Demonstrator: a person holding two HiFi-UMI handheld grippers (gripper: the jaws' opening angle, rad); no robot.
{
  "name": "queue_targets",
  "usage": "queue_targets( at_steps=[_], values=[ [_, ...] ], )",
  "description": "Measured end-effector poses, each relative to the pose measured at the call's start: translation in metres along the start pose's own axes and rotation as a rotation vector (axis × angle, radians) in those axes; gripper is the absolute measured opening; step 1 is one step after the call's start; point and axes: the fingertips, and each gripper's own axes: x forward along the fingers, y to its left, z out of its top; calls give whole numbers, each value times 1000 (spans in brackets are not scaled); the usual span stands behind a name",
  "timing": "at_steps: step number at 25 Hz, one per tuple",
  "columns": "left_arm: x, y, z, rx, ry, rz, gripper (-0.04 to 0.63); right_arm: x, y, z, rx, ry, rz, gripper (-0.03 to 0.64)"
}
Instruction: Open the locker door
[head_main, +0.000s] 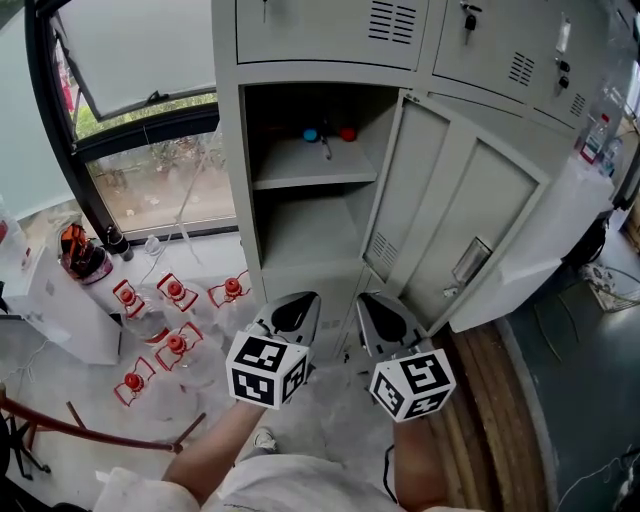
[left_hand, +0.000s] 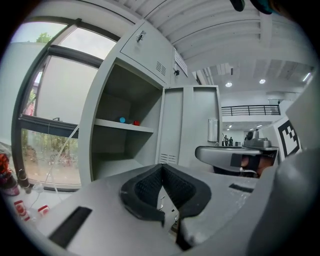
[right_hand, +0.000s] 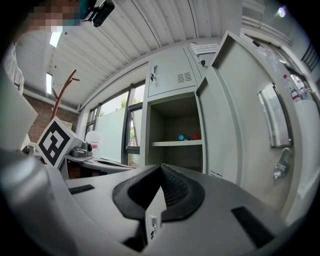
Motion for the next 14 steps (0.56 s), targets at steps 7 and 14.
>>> queue_targets(
  at_steps=[7,14],
  values=[
    [-5,-2,-2,-1,1,4,6,-3,5,1,-3,-2,13,3],
    [-8,-6,-3,0,5,2,6,-6,6,-1,0,1,14,3]
  ],
)
